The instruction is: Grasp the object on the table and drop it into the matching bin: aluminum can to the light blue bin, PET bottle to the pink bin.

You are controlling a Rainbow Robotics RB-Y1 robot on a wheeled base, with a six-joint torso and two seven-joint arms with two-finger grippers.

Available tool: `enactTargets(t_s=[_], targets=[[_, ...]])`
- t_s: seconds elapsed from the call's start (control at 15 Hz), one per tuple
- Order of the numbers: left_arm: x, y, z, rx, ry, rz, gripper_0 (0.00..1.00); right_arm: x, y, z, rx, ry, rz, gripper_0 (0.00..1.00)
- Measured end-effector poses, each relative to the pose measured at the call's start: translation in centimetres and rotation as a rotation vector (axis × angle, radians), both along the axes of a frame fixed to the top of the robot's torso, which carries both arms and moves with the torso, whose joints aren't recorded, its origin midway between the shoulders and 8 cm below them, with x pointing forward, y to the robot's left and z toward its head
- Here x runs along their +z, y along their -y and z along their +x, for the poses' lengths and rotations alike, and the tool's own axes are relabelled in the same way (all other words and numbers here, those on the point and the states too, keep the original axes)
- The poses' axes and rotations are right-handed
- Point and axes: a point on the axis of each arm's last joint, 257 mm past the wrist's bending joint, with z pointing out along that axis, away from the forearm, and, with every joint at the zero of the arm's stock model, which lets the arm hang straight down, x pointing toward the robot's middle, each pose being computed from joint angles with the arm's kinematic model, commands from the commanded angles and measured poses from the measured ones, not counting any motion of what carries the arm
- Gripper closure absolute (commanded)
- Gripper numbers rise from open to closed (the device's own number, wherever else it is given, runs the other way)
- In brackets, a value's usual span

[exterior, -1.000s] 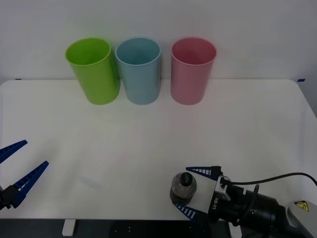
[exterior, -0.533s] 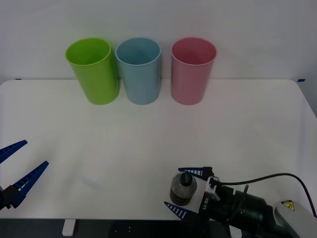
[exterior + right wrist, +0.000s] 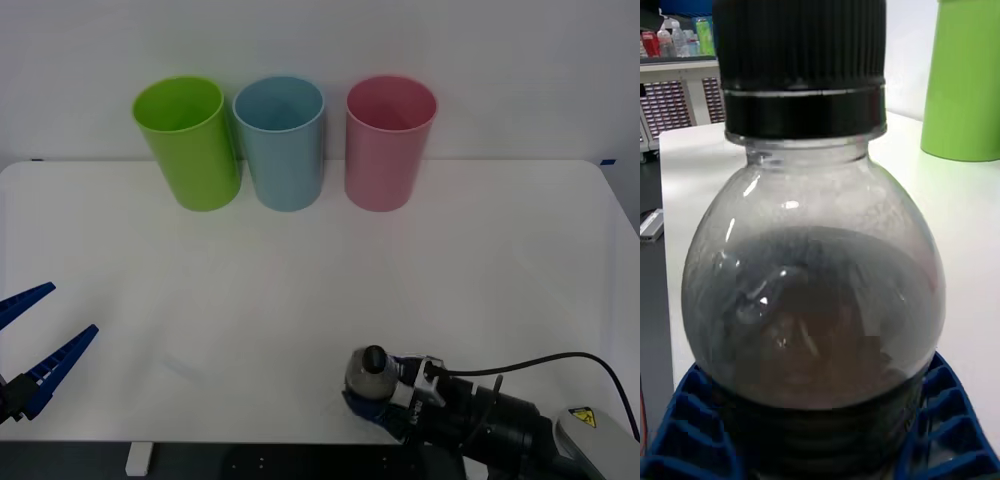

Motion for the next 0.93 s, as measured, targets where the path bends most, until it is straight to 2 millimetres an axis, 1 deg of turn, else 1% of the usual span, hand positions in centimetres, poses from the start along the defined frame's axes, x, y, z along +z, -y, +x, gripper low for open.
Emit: enactTargets(t_s=[0.33, 0.47, 0.67, 0.93], targets=[[0.0, 0.0, 0.0, 0.0, 0.0, 0.0, 0.0, 0.2, 0.1, 0.2, -0.008, -0.004, 0.01, 1.0], [0.0, 0.0, 0.0, 0.0, 0.0, 0.0, 0.0, 0.6, 0.3, 0.4, -0.015, -0.005, 0.02, 1.0], [0.0, 0.0, 0.0, 0.0, 0.0, 0.0, 0.0, 1.7, 0.9, 1.1, -0.033, -0.014, 0.048, 1.0], [0.0, 0.0, 0.0, 0.0, 0.0, 0.0, 0.0, 3.7, 2.6, 1.8, -0.049, -0.041, 0.103, 1.0]])
